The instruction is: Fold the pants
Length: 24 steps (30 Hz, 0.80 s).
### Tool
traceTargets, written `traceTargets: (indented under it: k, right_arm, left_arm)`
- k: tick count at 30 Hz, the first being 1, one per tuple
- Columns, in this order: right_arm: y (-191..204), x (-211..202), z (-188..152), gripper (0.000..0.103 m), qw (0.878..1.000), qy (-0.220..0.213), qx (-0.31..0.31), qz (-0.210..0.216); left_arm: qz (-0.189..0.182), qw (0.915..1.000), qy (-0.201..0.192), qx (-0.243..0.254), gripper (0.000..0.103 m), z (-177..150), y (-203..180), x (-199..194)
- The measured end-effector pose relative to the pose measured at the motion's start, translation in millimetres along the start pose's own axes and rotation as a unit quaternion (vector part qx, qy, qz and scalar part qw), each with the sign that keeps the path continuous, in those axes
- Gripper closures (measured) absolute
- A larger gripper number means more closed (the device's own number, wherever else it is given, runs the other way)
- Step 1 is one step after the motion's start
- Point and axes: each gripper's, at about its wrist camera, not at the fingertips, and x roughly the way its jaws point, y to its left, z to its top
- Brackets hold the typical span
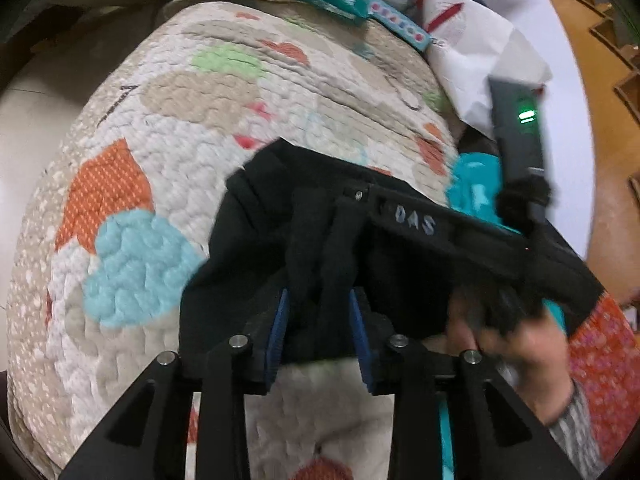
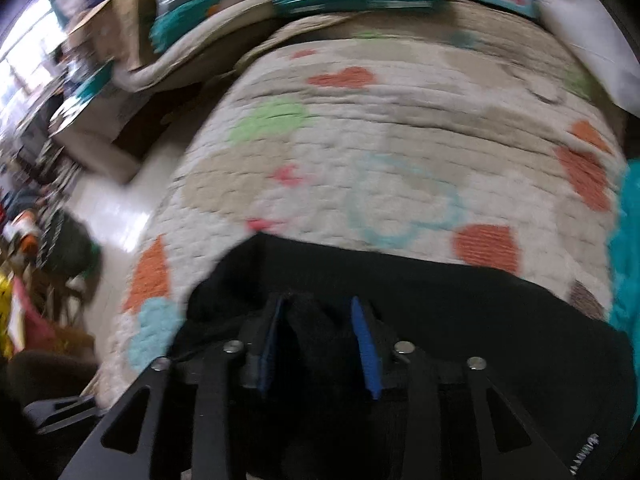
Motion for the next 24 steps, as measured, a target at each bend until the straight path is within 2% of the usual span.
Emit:
traceTargets:
  k: [3, 6, 7, 8, 9, 11, 13, 15, 18, 19, 21, 24]
  right_arm:
    - [-27.6, -9.7, -0.6, 0.036, 0.999, -0.011, 0.036, -0.028]
    - [-60.3, -26.7, -2.8, 0.035, 0.99, -0.033, 0.104, -0.09]
    - [-67.4, -40.5, -4.8, 0.035, 0.986, -0.064, 0.124, -0.096]
    - [-68.1, -47.7, -5.1, 0.035, 0.984, -0.081, 0.13, -0.087]
    - [-64.7, -59.6, -4.3, 0.035, 0.984, -0.107, 0.13, -0.059]
    - [-45.6, -72.1, -0.5, 0.035, 0.986, -0.134, 0.098, -0.017]
    - [-20.7, -73.0, 5.7, 0.035, 0.987, -0.144, 0.072, 0.01]
    - [10.5, -63.3, 14.6, 0.036, 0.992, -0.126, 0.026, 0.011]
    - [63.9, -30.8, 27.6, 0.036, 0.992, -0.085, -0.06, -0.069]
    - [74.8, -21.6, 27.9, 0.036, 0.991, -0.074, -0.076, -0.082]
    - [84.5, -0.2, 24.1, 0.039, 0.988, -0.041, -0.102, -0.109]
    - [71.9, 2.6, 4.1, 0.041, 0.984, -0.021, -0.1, -0.147]
  left_arm:
    - [-0.014, 0.9998, -0.012, 0.003, 0.062, -6.6, 5.9, -20.5]
    - [-0.011, 0.9993, -0.032, -0.016, 0.062, -4.2, 23.8, -39.1]
    - [-0.007, 0.9987, -0.04, -0.031, 0.062, -2.2, 32.1, -43.2]
    - [0.0, 0.9977, -0.049, -0.047, 0.061, 0.2, 41.5, -46.4]
    - [0.011, 0.9968, -0.054, -0.059, 0.061, 3.7, 48.8, -46.7]
    - [0.041, 0.9947, -0.061, -0.071, 0.061, 6.4, 61.2, -44.3]
    - [0.06, 0.9933, -0.058, -0.08, 0.061, 5.1, 69.7, -37.4]
    - [0.065, 0.9928, -0.051, -0.087, 0.061, 3.9, 76.4, -30.6]
    - [0.071, 0.9923, -0.043, -0.092, 0.061, -2.4, 81.8, -20.7]
    - [0.072, 0.9923, -0.041, -0.092, 0.061, -4.4, 83.0, -19.8]
    - [0.074, 0.9924, -0.039, -0.09, 0.061, -7.3, 84.8, -19.4]
    - [0.073, 0.9933, -0.041, -0.081, 0.061, -8.1, 84.4, -22.6]
